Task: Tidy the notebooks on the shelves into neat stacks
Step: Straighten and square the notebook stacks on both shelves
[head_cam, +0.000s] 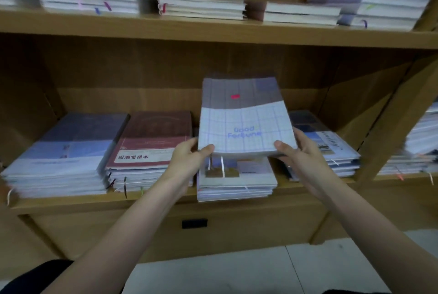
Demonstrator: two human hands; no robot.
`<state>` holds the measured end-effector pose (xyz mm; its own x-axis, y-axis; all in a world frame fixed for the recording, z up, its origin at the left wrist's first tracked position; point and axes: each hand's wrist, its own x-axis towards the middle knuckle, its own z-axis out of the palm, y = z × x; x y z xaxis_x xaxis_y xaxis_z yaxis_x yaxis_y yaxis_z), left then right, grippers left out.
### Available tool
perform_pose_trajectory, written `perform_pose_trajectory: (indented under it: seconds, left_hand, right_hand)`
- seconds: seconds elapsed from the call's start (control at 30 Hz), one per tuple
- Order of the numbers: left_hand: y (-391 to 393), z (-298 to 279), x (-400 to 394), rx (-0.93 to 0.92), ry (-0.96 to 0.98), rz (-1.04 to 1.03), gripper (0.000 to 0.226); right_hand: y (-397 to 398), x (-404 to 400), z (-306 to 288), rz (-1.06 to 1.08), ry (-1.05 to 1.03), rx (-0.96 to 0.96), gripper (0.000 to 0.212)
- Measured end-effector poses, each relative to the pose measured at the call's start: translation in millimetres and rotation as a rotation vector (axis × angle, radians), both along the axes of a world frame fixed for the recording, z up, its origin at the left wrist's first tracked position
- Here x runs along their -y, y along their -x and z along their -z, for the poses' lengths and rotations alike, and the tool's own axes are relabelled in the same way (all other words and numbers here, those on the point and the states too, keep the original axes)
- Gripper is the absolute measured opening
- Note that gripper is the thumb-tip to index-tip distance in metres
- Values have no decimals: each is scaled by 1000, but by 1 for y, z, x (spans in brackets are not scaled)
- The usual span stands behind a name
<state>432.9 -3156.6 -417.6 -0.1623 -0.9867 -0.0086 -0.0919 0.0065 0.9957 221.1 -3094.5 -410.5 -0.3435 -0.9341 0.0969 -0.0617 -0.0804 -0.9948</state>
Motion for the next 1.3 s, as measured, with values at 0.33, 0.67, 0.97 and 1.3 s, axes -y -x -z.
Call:
perform_pose_trajectory:
  seconds: [0.33, 0.67, 0.97, 1.3]
  left_hand:
    - [-12, 41, 14, 669, 98, 61, 23]
    - [-18, 66, 9, 821, 248, 185, 21]
    - [-16, 64, 15, 796, 251, 149, 22]
    - [-13, 69, 22, 791, 283, 51, 20]
  right_hand:
    - [5, 18, 54, -45, -359, -77, 26]
    - [15, 19, 48, -83, -403, -670, 42]
    - [20, 22, 60, -48, -409, -1077, 53]
    - [18, 34, 59, -28, -423, -1114, 38]
